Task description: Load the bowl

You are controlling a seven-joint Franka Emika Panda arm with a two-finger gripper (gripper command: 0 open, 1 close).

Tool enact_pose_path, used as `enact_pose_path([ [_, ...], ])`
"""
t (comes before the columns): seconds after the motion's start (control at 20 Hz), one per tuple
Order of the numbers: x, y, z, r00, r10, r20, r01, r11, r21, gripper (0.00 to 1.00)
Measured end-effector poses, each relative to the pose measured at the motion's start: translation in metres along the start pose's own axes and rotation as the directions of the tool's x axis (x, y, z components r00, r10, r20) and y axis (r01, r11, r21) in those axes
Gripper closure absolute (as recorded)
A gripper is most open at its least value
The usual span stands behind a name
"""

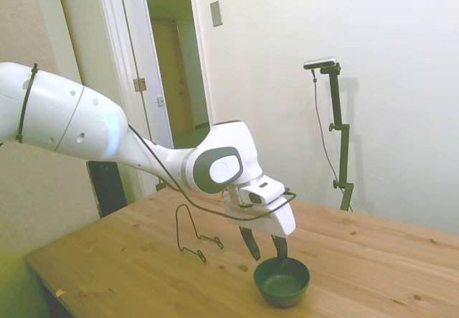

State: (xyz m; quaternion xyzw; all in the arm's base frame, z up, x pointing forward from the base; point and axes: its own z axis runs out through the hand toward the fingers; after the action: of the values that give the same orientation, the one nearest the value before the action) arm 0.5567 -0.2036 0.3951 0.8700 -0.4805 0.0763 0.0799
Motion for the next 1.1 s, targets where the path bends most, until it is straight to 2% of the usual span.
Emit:
enact_pose_path([
  [0.75,-0.006,0.002,0.023,0.999,0.022,0.023,-0.022,1.0,-0.001,0.0],
  [0.8,-0.005,0.003,0.024,0.999,0.023,0.023,-0.023,1.0,-0.001,1.0],
  [1.1,-0.001,0.006,0.023,0.999,0.032,0.019,-0.032,0.999,-0.001,1.0],
])
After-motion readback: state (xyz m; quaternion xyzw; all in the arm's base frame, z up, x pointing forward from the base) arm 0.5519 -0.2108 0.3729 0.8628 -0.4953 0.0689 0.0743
